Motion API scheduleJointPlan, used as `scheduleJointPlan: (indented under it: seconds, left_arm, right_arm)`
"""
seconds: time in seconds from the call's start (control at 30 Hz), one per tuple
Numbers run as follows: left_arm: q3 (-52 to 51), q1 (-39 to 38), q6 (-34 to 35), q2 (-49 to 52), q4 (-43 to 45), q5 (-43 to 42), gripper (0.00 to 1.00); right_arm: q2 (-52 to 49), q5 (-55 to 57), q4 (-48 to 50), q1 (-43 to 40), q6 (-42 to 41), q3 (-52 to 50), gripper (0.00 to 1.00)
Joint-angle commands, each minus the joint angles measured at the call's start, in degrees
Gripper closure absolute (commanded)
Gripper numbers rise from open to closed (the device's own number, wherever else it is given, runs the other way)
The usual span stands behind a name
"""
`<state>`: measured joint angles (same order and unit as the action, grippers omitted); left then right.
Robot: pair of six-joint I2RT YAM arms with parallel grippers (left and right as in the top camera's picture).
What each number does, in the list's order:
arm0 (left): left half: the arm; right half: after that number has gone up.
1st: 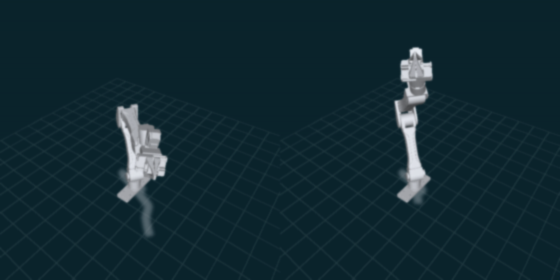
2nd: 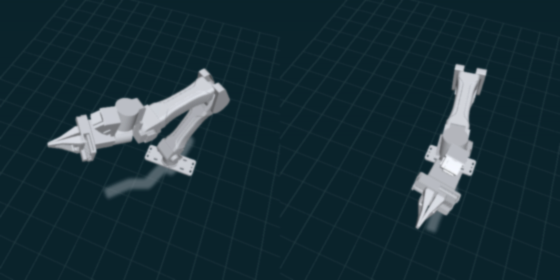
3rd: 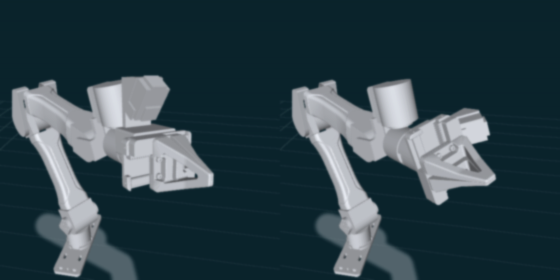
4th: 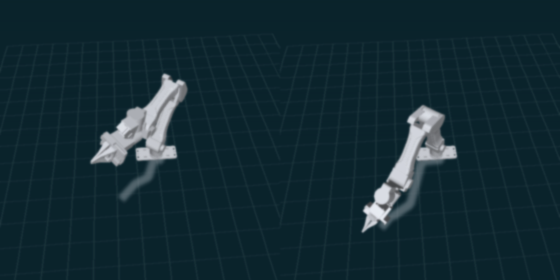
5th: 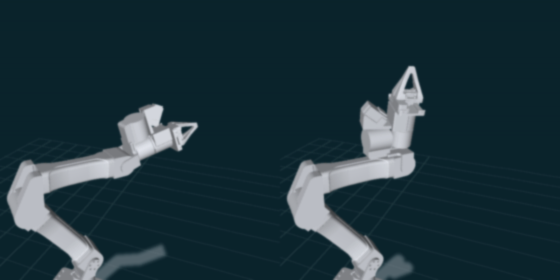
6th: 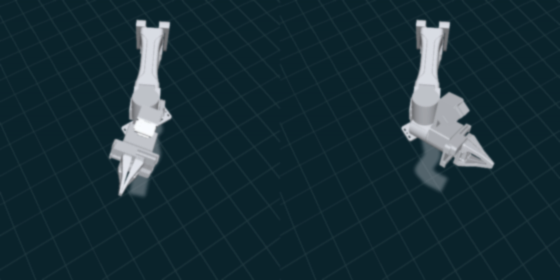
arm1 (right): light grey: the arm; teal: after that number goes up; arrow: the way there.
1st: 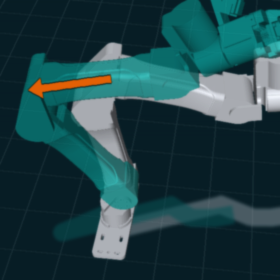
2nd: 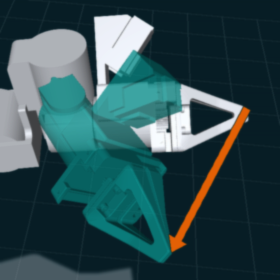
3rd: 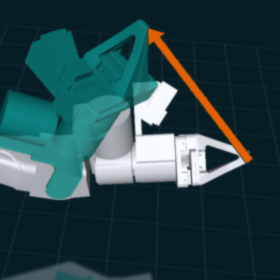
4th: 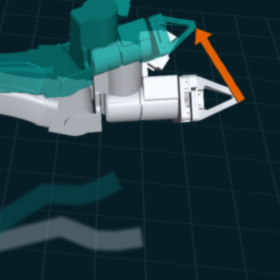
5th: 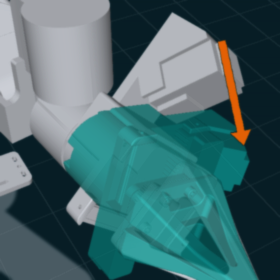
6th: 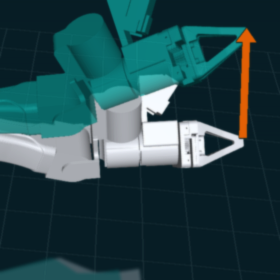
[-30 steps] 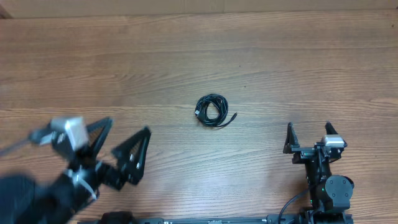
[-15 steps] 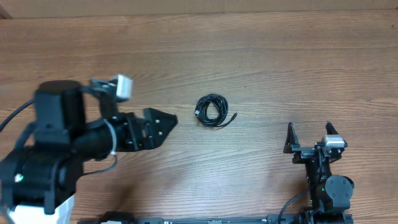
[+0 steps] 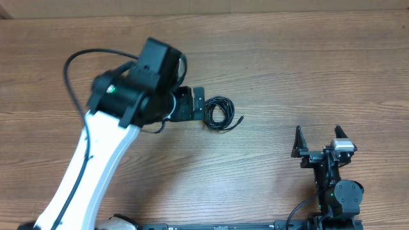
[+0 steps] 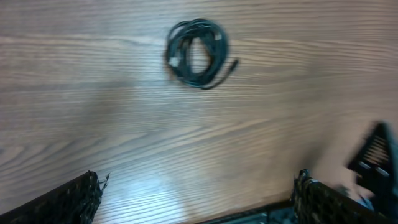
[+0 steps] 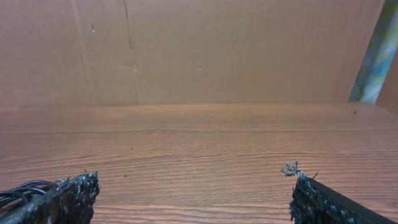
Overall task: Untangle cables
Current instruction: 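Move the left gripper forward over the coiled black cable, then grasp the black cable coil with the left gripper and lift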
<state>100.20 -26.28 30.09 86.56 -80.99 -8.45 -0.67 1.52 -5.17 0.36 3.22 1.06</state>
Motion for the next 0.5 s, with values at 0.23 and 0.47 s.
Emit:
scheduleJointPlan:
  seconds: [0.23,0.47]
  left_arm:
    - [1.53,-0.37,0.22,15.61,-1.22,-6.27,0.0]
    - [1.53,-0.81,-1.81,24.76,3.17,-6.64,0.0]
  right_arm:
    - [0.48,0.35,0.31,-0.11,0.2,-0.48,0.0]
    - [0.48,0.35,0.31,-0.11,0.2,-0.48,0.0]
